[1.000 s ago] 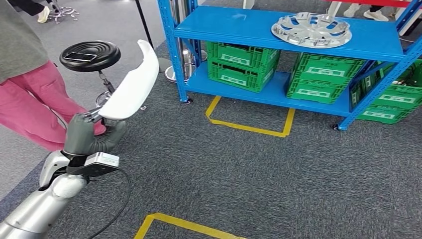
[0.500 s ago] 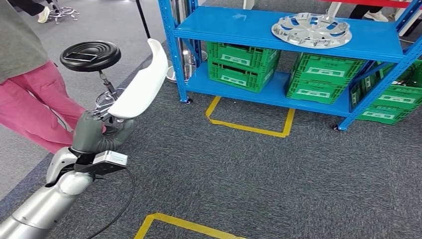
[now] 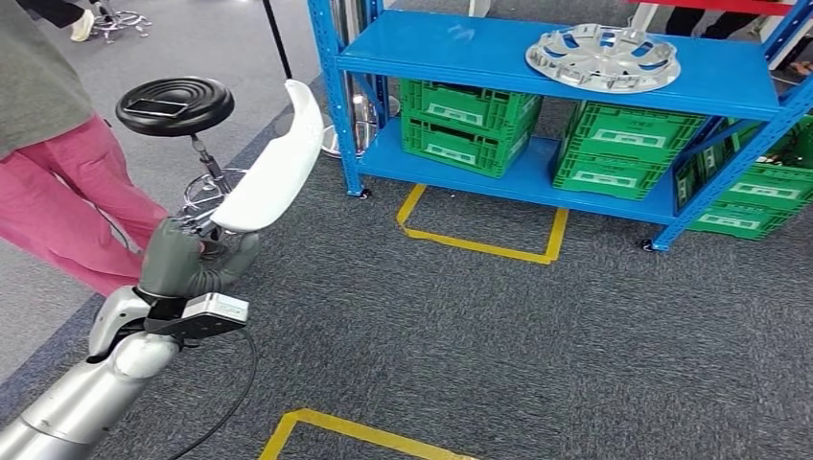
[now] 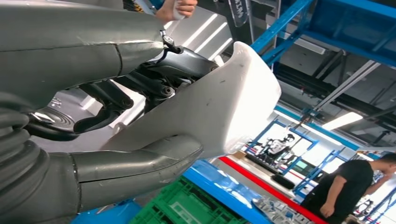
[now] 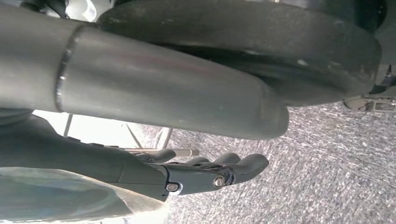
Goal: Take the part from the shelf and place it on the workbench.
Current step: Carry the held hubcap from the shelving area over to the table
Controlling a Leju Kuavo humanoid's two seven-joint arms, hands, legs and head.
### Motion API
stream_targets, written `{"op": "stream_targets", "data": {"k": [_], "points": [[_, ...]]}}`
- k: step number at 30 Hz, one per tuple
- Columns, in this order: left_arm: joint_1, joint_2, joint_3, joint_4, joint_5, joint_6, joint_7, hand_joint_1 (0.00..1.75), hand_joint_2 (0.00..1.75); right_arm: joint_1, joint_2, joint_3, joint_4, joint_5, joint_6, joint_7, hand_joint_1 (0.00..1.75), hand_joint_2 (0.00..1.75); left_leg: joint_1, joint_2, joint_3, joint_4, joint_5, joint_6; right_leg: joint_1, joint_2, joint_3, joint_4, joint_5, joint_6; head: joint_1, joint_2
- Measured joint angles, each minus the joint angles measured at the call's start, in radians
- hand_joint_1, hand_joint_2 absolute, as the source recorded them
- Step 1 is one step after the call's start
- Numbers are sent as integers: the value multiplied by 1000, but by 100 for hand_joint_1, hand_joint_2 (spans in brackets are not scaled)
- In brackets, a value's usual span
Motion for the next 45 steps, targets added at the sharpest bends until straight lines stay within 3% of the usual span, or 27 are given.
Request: {"op": "stream_targets", "data": {"k": [2, 4, 6, 8, 10, 11, 13, 15, 16, 18, 20, 22, 24, 25, 26, 27, 30, 31, 33, 34, 36, 37, 38, 40, 41, 43, 45], "points": [[5, 3, 0, 0, -1, 4, 0, 175, 175, 0, 0, 4, 0, 0, -5, -2, 0, 0, 0, -2, -1, -3, 1, 8, 0, -3, 1, -2, -1, 6, 0, 0], [7, 5, 1, 0, -2, 6, -1, 175, 175, 0, 0, 7, 0, 0, -7, -3, 0, 0, 6, -7, 1, -16, 10, 18, 0, -3, -11, 20, -22, 12, 1, 0], [9, 6, 1, 0, -2, 7, -1, 175, 175, 0, 0, 10, 1, 0, -9, -3, 0, 0, 10, -14, -2, -24, 18, 24, -1, -1, -54, 113, -85, 17, 3, 0], [14, 5, 1, 0, -2, 7, -1, 175, 175, 1, 0, 12, 1, 0, -12, -3, 0, 0, 10, -23, -11, -24, 23, 25, -2, 0, -116, 250, -153, 20, 4, 0], [19, 5, 0, 0, -3, 7, -1, 175, 175, 1, 0, 13, 2, 0, -14, -3, 0, 0, 11, -38, -20, -24, 30, 20, -3, 1, -134, 297, -160, 22, 4, 0], [20, 5, 0, 0, -3, 7, -1, 175, 175, 2, 0, 14, 2, 0, -14, -3, 0, 0, 12, -47, -24, -23, 33, 16, -5, 2, -117, 266, -138, 22, 4, 0], [20, 5, 0, 1, -3, 7, -1, 175, 175, 2, 0, 14, 3, 0, -14, -3, 0, 0, 13, -67, -32, -18, 41, 6, -8, 30, -37, 119, -76, 20, 4, 0], [18, 6, 1, 1, -4, 7, -1, 175, 175, 1, 0, 14, 3, 0, -12, -4, 0, 0, 11, -85, -41, -12, 49, -6, -10, 57, 16, 16, -44, 12, 2, 0], [17, 6, 1, 1, -4, 6, -1, 175, 175, 1, 0, 14, 3, 0, -11, -5, 0, 0, 10, -91, -44, -11, 53, -12, -8, 59, 18, 8, -44, 7, 1, 0], [15, 8, 1, 1, -5, 6, -1, 175, 175, 2, 0, 15, 3, 1, -9, -5, 0, 0, 12, -104, -46, -15, 63, -22, -6, 37, 17, 9, -35, -8, 0, 0], [14, 11, 1, 1, -6, 6, -1, 175, 175, 2, 1, 16, 4, 2, -8, -5, 0, 0, 11, -78, -61, 14, 38, -31, -8, 12, 18, 8, -24, -23, -7, 0], [14, 11, 1, 1, -6, 6, -1, 175, 175, 5, 1, 17, 4, 2, -7, -5, 0, 0, 9, -27, -102, 125, -36, -38, -7, -12, 16, 8, -17, -32, -16, 0], [15, 10, 0, 3, -6, 6, -1, 175, 175, 9, 1, 20, 4, 2, -6, -6, 0, 0, 12, -7, -144, 259, -101, -42, -3, -38, 11, 9, -15, -34, -18, 0], [16, 9, 0, 4, -6, 6, -1, 175, 175, 10, 1, 21, 5, 2, -6, -6, 0, 0, 13, -3, -147, 288, -109, -41, -2, -52, 10, 10, -15, -34, -18, 0], [17, 9, 0, 5, -6, 6, -1, 175, 175, 11, 1, 21, 6, 2, -6, -6, 0, 0, 13, 0, -131, 275, -99, -39, 0, -65, 10, 10, -15, -33, -18, 0], [16, 9, 0, 6, -7, 6, -1, 175, 175, 10, 1, 21, 6, 2, -6, -6, 0, 0, 12, 7, -97, 225, -75, -34, 2, -78, 11, 10, -17, -33, -18, 0], [10, 8, 0, 6, -9, 6, -1, 175, 175, 5, 1, 22, 6, 2, -5, -6, 0, 0, -7, 75, 7, 38, -27, -9, 10, -111, 16, 10, -23, -24, -17, 0], [9, 9, 0, 6, -10, 6, -1, 175, 175, 4, 1, 22, 6, 3, -5, -6, 0, 0, -14, 89, 18, 14, -28, -1, 12, -122, 17, 9, -25, -21, -17, 0], [8, 9, 0, 6, -10, 6, -1, 175, 175, 1, 1, 24, 6, 4, -6, -5, 0, 0, -17, 71, 16, 7, -27, 10, 14, -145, 20, 5, -29, -12, -17, 0], [8, 9, 1, 6, -10, 7, -1, 175, 175, 0, 1, 26, 6, 5, -6, -5, 0, 0, -14, 58, 16, 3, -24, 14, 14, -136, 20, 8, -35, -6, -16, 0], [5, 9, 0, 6, -11, 7, -2, 175, 175, -2, 1, 29, 6, 8, -6, -3, 0, 0, -5, 33, 16, -6, -17, 24, 10, -73, -3, 60, -72, 5, -11, 0], [3, 8, 0, 6, -11, 7, -2, 175, 175, -1, 1, 30, 6, 9, -6, -3, 0, 0, -2, 20, 14, -7, -15, 28, 7, -34, -33, 120, -104, 8, -9, 0], [1, 7, 0, 7, -12, 7, -2, 175, 175, 0, 1, 30, 7, 10, -6, -2, 0, 0, -1, 6, 11, -6, -14, 30, 5, -11, -68, 191, -136, 9, -7, 0], [2, 5, -1, 8, -12, 7, -2, 175, 175, 3, 1, 31, 8, 11, -6, -1, 0, 0, -2, -23, 8, -6, -11, 33, 4, 0, -125, 294, -162, 10, -8, 0], [3, 4, -1, 8, -12, 7, -2, 175, 175, 4, 0, 31, 8, 11, -6, 0, 0, 0, -2, -40, 7, -6, -10, 32, 4, 3, -128, 290, -144, 9, -8, 0], [4, 4, -1, 9, -12, 7, -3, 175, 175, 4, 0, 32, 9, 13, -6, 0, 0, 0, -2, -71, 7, -3, -7, 29, 3, 22, -83, 177, -66, 3, -8, 0], [4, 3, -1, 9, -12, 8, -4, 175, 175, 2, 0, 36, 9, 14, -6, -1, 0, 0, -3, -96, 2, 2, -4, 22, -1, 73, -30, 52, -15, -4, -8, 0]]}}
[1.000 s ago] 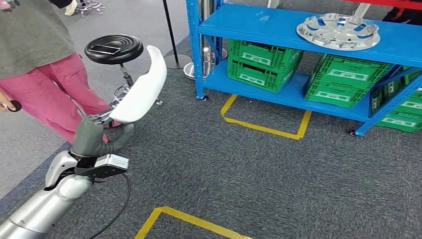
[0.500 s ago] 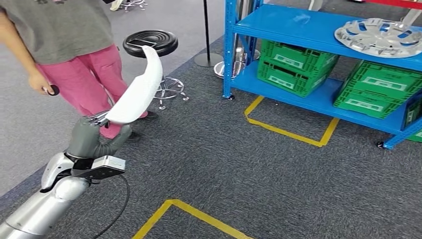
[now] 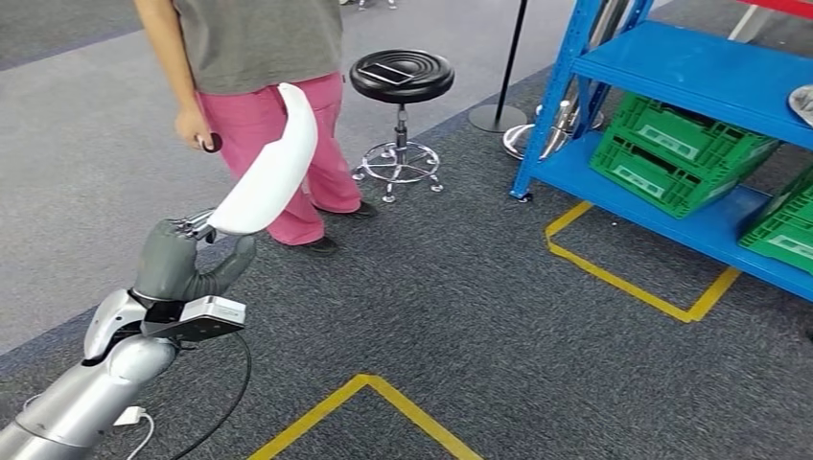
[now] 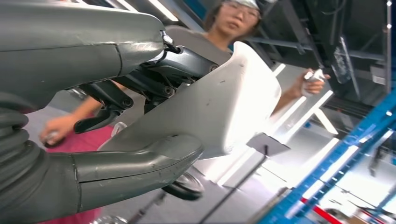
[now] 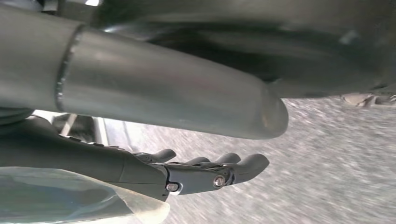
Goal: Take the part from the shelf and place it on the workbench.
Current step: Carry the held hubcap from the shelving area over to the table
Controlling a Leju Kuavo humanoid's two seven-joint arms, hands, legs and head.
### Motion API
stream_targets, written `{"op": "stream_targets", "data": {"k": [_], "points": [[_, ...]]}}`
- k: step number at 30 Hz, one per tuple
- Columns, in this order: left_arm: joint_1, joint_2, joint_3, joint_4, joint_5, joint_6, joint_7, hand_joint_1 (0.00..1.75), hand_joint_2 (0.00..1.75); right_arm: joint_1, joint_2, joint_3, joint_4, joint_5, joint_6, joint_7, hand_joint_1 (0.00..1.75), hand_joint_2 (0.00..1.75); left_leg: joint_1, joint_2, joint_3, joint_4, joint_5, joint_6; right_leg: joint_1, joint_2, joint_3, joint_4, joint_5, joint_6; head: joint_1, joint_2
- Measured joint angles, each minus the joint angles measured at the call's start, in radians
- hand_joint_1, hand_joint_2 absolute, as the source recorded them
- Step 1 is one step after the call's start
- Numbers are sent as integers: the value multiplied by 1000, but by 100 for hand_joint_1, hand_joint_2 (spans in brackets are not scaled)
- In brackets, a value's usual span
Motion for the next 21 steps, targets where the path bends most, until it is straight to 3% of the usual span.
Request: {"op": "stream_targets", "data": {"k": [2, 3, 4, 6, 8, 9, 10, 11, 12, 13, 15, 17, 19, 21], "points": [[1, 0, 1, 0, 0, 1, 0, 175, 175, 0, 0, 3, 0, 1, -1, -1, 0, 0, 3, -23, -8, 1, 6, -13, -1, 22, 20, -39, 3, -5, -1, 0], [2, 1, 1, 0, -2, 1, 0, 175, 175, 0, 0, 3, 0, 1, -2, -1, 0, 0, 5, -37, -11, -1, 10, -20, 0, 9, 24, -42, 6, -9, -2, 0], [4, 1, 1, 0, -5, 2, -1, 175, 175, 0, 0, 4, 0, 1, -2, 0, 0, 0, 5, -36, -14, 0, 11, -27, -1, -5, 29, -46, 10, -14, -2, 0], [5, 0, -1, -1, -16, 3, 1, 175, 175, 2, -1, 4, 0, 0, -3, -1, 0, 0, 3, 11, -35, 42, -17, -39, -5, -35, 33, -52, 17, -23, -8, 0], [4, -5, -6, -2, -28, 4, 5, 175, 175, 6, -1, 4, 1, -1, 0, -2, 0, 0, 6, 74, -87, 162, -83, -51, -5, -66, 33, -54, 17, -27, -14, 0], [6, -8, -9, -2, -31, 4, 6, 175, 175, 8, -2, 4, 1, -2, 1, -2, 0, 0, 10, 86, -115, 228, -110, -56, -4, -82, 33, -53, 16, -28, -14, 0], [8, -10, -13, -2, -34, 4, 7, 175, 175, 10, -3, 4, 1, -2, 1, -2, 0, 0, 15, 92, -133, 272, -123, -60, -4, -98, 33, -53, 15, -28, -14, 0], [9, -12, -16, -2, -35, 4, 7, 175, 175, 11, -3, 4, 1, -4, 2, -2, 0, 0, 18, 95, -133, 280, -117, -63, -4, -113, 33, -53, 13, -26, -14, 0], [9, -13, -19, -2, -37, 4, 8, 175, 175, 12, -3, 4, 1, -6, 3, -2, 0, 0, 20, 100, -112, 245, -93, -64, -5, -127, 35, -53, 11, -24, -14, 0], [8, -13, -22, -2, -39, 4, 9, 175, 175, 11, -3, 4, 1, -8, 4, -2, 0, 0, 21, 110, -74, 178, -60, -62, -4, -140, 38, -53, 8, -21, -14, 0], [0, -15, -27, -1, -42, 4, 11, 175, 175, 10, -3, 4, 1, -14, 7, -3, 0, 0, 12, 149, -3, 49, -22, -51, -1, -162, 44, -52, 1, -13, -14, 0], [-9, -16, -31, -1, -42, 4, 13, 175, 175, 7, -4, 4, 1, -18, 8, -6, 0, 0, 2, 165, 17, 8, -25, -34, 4, -182, 48, -53, -5, -3, -13, 0], [-12, -16, -33, -1, -43, 4, 15, 175, 175, 3, -4, 4, 1, -21, 7, -11, 0, 0, 2, 143, 15, 3, -23, -19, 3, -192, 52, -53, -12, 8, -13, 0], [-17, -19, -36, -1, -43, 6, 15, 175, 175, -1, -4, 4, 2, -23, 7, -15, 0, 0, 7, 122, 16, -3, -20, -6, -1, -149, 38, -19, -40, 19, -9, 0]]}}
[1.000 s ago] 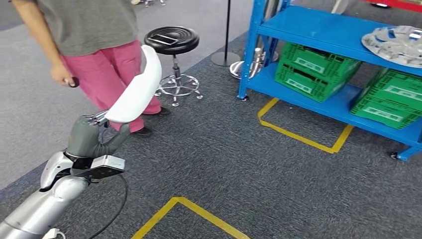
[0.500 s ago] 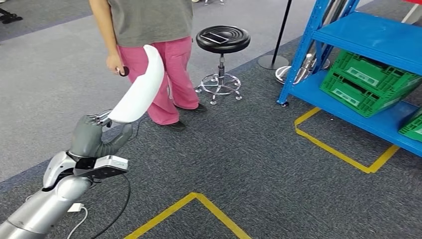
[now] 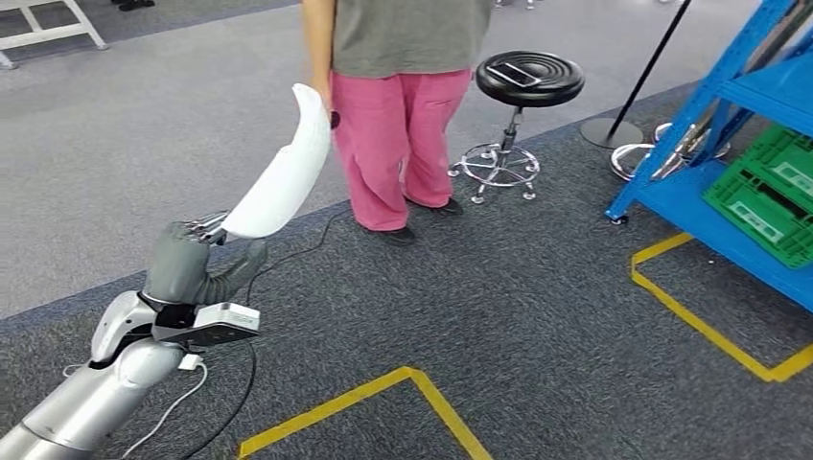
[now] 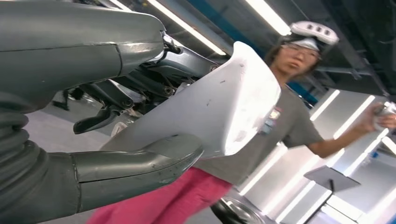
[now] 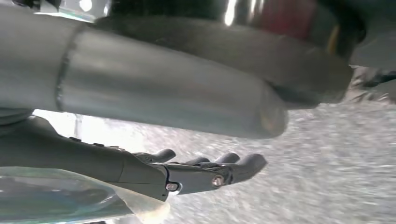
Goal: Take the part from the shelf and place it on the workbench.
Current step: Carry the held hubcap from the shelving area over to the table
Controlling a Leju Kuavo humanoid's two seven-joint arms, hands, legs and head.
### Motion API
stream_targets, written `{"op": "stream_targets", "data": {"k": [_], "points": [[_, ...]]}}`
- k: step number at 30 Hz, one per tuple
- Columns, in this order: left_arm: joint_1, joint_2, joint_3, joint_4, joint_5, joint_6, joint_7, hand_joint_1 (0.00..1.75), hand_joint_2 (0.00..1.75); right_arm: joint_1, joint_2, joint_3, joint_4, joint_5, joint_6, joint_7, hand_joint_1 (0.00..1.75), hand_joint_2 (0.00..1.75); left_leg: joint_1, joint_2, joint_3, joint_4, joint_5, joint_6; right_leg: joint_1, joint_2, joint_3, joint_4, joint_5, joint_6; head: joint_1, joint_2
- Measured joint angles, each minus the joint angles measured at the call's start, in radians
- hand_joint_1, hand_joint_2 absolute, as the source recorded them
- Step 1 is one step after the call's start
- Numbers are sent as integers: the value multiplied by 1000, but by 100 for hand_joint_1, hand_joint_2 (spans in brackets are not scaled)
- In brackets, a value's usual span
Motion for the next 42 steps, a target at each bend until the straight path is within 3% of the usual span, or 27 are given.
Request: {"op": "stream_targets", "data": {"k": [2, 4, 5, 6, 7, 9, 11, 13, 15, 17, 19, 20, 21, 22, 24, 26, 27, 29, 31, 33, 34, 35, 36, 38, 39, 40, 42], "points": [[-6, -4, -4, 0, 0, 2, 2, 175, 175, 1, -1, 0, 0, -3, 0, -2, 0, 0, 2, -20, -2, -2, 2, 9, -2, 59, -58, 118, -60, 3, 5, 0], [-7, -9, -9, 1, 0, 3, 5, 175, 175, 5, -4, 0, 0, -7, 0, -2, 0, 0, 1, -47, -4, -1, 3, 13, -2, 76, -127, 243, -100, 4, 7, 0], [-7, -11, -11, 1, 0, 4, 5, 175, 175, 8, -5, 0, 0, -8, 0, -1, 0, 0, 1, -61, -4, 0, 3, 13, -2, 77, -142, 260, -91, 3, 7, 0], [-7, -13, -14, 1, 0, 4, 6, 175, 175, 10, -6, 0, 0, -9, 0, 0, 0, 0, 1, -76, -4, 1, 3, 13, -3, 80, -139, 237, -62, 3, 7, 0], [-8, -15, -16, 1, 0, 4, 6, 175, 175, 11, -7, 0, 0, -10, 0, 0, 0, 0, 2, -91, -4, 4, 3, 12, -4, 88, -118, 178, -20, 1, 7, 0], [-11, -19, -19, 2, 0, 4, 6, 175, 175, 12, -9, 0, 1, -10, 0, 0, 0, 0, 2, -116, -8, 12, 1, 6, -11, 138, -64, 47, 42, -2, 6, 0], [-16, -20, -22, 2, 0, 4, 7, 175, 175, 12, -9, 0, 2, -11, 0, -1, 0, 0, 4, -141, -17, 16, 4, -7, -14, 172, -37, -8, 52, -6, 5, 0], [-19, -21, -26, 2, 0, 4, 9, 175, 175, 11, -9, 0, 3, -13, -1, -2, 0, 0, 8, -161, -24, 14, 11, -21, -13, 153, -31, -13, 55, -14, 6, 0], [-22, -20, -29, 2, 1, 4, 9, 175, 175, 11, -9, 0, 3, -14, -2, -2, 0, 0, 5, -120, -37, 37, -3, -32, -15, 125, -25, -21, 61, -24, -1, 0], [-28, -20, -32, 2, 1, 3, 9, 175, 175, 13, -9, 0, 3, -15, -2, -2, 0, 0, 3, -52, -83, 138, -58, -42, -15, 95, -22, -25, 62, -32, -8, 0], [-30, -21, -36, 3, 1, 3, 9, 175, 175, 16, -9, 0, 4, -15, -2, -2, 0, 0, 8, -32, -143, 268, -112, -49, -14, 63, -21, -24, 59, -35, -10, 0], [-29, -21, -38, 4, 1, 2, 9, 175, 175, 16, -9, 0, 4, -15, -2, -2, 0, 0, 10, -30, -156, 299, -116, -51, -14, 47, -21, -24, 57, -35, -10, 0], [-29, -21, -39, 5, 1, 2, 9, 175, 175, 16, -9, 0, 4, -16, -1, -2, 0, 0, 11, -27, -148, 287, -100, -51, -14, 32, -19, -24, 55, -34, -10, 0], [-29, -21, -40, 6, 1, 1, 9, 175, 175, 16, -9, 0, 5, -16, -1, -2, 0, 0, 11, -21, -121, 238, -70, -50, -14, 19, -16, -24, 52, -32, -10, 0], [-33, -21, -41, 6, 2, 1, 9, 175, 175, 15, -9, 0, 5, -19, -1, 0, 0, 0, 3, 27, -46, 97, -16, -42, -10, -5, -8, -23, 44, -24, -10, 0], [-38, -21, -43, 6, 4, -2, 9, 175, 175, 15, -9, 0, 5, -21, -1, 3, 0, 0, -9, 66, -11, 24, -6, -26, -3, -27, -3, -24, 37, -15, -9, 0], [-39, -21, -43, 7, 7, -3, 9, 175, 175, 14, -9, 0, 5, -22, -1, 5, 0, 0, -13, 66, -11, 20, -10, -19, 1, -39, 0, -25, 35, -10, -8, 0], [-38, -19, -44, 8, 10, -6, 9, 175, 175, 12, -9, 0, 4, -24, -3, 10, 0, 0, -10, 36, -11, 14, -9, -6, 1, -51, 6, -26, 25, 0, -6, 0], [-40, -18, -44, 8, 14, -6, 8, 175, 175, 9, -9, 0, 4, -25, -5, 15, 0, 0, -4, 10, -8, 8, -5, 7, -3, -3, -15, 25, -12, 8, -1, 0], [-42, -18, -44, 9, 18, -7, 7, 175, 175, 9, -8, 0, 4, -24, -6, 16, 0, 0, -3, -14, -8, 7, -4, 17, -5, 60, -83, 158, -72, 9, 5, 0], [-41, -18, -44, 10, 19, -7, 7, 175, 175, 10, -8, 0, 4, -24, -6, 17, 0, 0, -4, -29, -9, 7, -5, 19, -5, 72, -121, 225, -93, 9, 6, 0], [-40, -19, -44, 12, 20, -8, 7, 175, 175, 11, -8, 0, 4, -23, -6, 18, 0, 0, -5, -44, -8, 7, -5, 20, -5, 76, -148, 267, -97, 8, 5, 0], [-38, -18, -44, 13, 20, -8, 6, 175, 175, 12, -8, 0, 4, -23, -6, 19, 0, 0, -6, -60, -8, 8, -5, 21, -4, 78, -158, 268, -79, 7, 5, 0], [-37, -17, -43, 16, 22, -7, 5, 175, 175, 11, -8, 0, 4, -20, -6, 19, 0, 0, -6, -92, -6, 10, -6, 20, -5, 94, -124, 160, 3, 1, 6, 0], [-37, -17, -42, 17, 23, -6, 3, 175, 175, 11, -8, 0, 4, -18, -6, 20, 0, 0, -6, -105, -7, 12, -6, 17, -7, 118, -97, 90, 38, -3, 5, 0], [-37, -16, -42, 17, 24, -6, 2, 175, 175, 10, -8, 0, 4, -16, -5, 21, 0, 0, -6, -117, -9, 15, -6, 14, -10, 140, -73, 33, 60, -5, 5, 0], [-35, -12, -39, 18, 25, -6, -1, 175, 175, 9, -8, 0, 4, -13, -5, 23, 0, 0, -2, -139, -18, 16, -2, 1, -10, 163, -51, -10, 64, -8, 4, 0]]}}
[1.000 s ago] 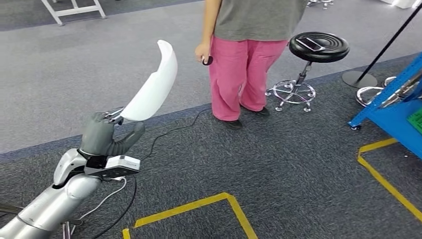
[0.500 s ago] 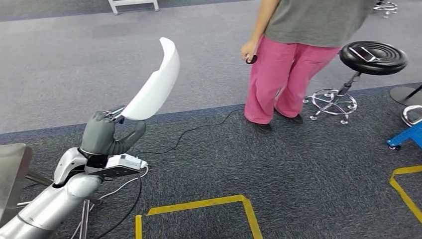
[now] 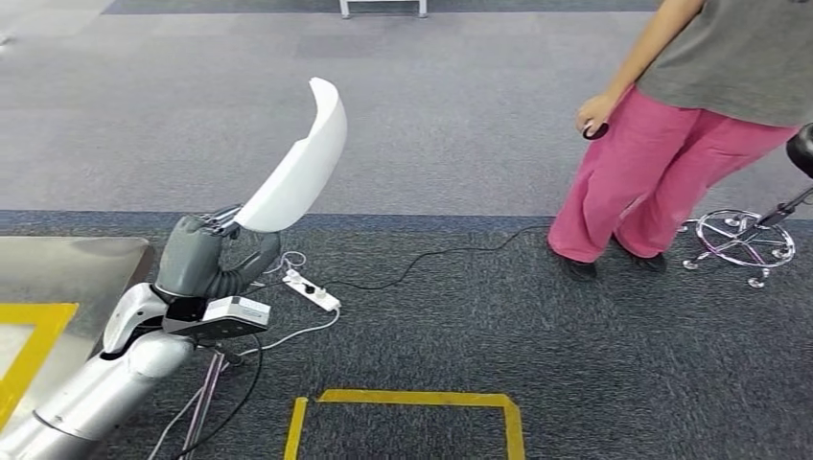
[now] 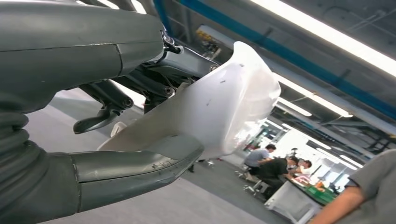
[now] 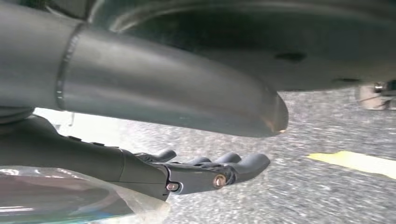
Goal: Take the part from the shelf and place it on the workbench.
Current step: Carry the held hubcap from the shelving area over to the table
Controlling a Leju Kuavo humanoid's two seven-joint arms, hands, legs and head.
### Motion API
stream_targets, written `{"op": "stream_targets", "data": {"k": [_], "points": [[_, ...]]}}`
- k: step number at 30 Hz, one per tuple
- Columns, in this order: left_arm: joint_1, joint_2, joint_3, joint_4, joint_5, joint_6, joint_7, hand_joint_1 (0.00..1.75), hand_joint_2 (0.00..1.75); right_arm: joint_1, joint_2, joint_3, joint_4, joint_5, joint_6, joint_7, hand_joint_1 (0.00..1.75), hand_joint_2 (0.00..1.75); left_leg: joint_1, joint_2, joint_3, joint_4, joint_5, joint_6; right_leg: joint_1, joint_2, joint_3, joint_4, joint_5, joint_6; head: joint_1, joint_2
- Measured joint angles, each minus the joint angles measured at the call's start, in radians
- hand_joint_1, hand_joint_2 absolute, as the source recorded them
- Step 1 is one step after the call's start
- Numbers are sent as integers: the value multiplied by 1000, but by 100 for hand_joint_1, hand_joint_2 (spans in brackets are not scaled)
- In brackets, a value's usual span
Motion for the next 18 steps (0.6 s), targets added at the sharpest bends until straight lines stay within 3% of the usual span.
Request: {"op": "stream_targets", "data": {"k": [2, 4, 6, 8, 9, 10, 12, 14, 15, 17, 18], "points": [[4, 4, 2, 1, 0, 0, -2, 175, 175, -2, 1, 0, 0, 1, 0, 1, 0, 0, 4, -12, -5, -1, 4, -14, 1, -21, 9, -8, 4, -7, 0, 0], [5, 9, 4, 1, 0, 1, -5, 175, 175, -2, 2, 0, 0, 1, 0, 2, 0, 0, 2, 31, -22, 36, -20, -23, -2, -48, 18, -18, 8, -19, -4, 0], [3, 12, 6, 3, 0, 2, -6, 175, 175, -1, 3, 0, 0, 1, 1, 4, 0, 0, 3, 88, -73, 149, -78, -32, -1, -76, 24, -22, 6, -27, -9, 0], [3, 12, 6, 6, 0, 2, -8, 175, 175, 0, 3, 0, 0, 1, 1, 6, 0, 0, 9, 105, -126, 259, -117, -40, 1, -105, 26, -21, 2, -28, -9, 0], [4, 12, 6, 9, 0, 1, -8, 175, 175, 0, 3, 0, 0, 1, 1, 6, 0, 0, 12, 108, -131, 270, -111, -42, 1, -120, 27, -21, 0, -27, -9, 0], [4, 12, 6, 10, 0, 1, -9, 175, 175, 0, 3, 0, 0, 1, 1, 7, 0, 0, 14, 113, -114, 240, -87, -44, 1, -133, 29, -21, -3, -25, -9, 0], [1, 12, 6, 12, -2, 0, -9, 175, 175, -1, 3, 0, 0, 2, 0, 7, 0, 0, 12, 147, -42, 107, -28, -42, 2, -158, 38, -21, -10, -19, -9, 0], [-4, 11, 5, 13, -3, 0, -10, 175, 175, -3, 3, 0, 0, 2, 0, 7, 0, 0, 4, 179, 7, 13, -7, -31, 8, -178, 44, -19, -18, -8, -8, 0], [-6, 11, 5, 14, -3, 0, -11, 175, 175, -4, 3, 0, 0, 2, 0, 7, 0, 0, -1, 181, 11, 2, -12, -24, 10, -188, 46, -20, -21, -3, -8, 0], [-6, 12, 6, 15, -3, 0, -11, 175, 175, -8, 3, 0, -1, 2, 0, 7, 0, 0, -2, 158, 9, -3, -12, -11, 10, -203, 51, -23, -28, 8, -7, 0], [-7, 13, 6, 15, -3, 0, -11, 175, 175, -9, 3, 0, -1, 2, 0, 7, 0, 0, 0, 147, 10, -5, -11, -4, 8, -191, 49, -16, -38, 14, -6, 0]]}}
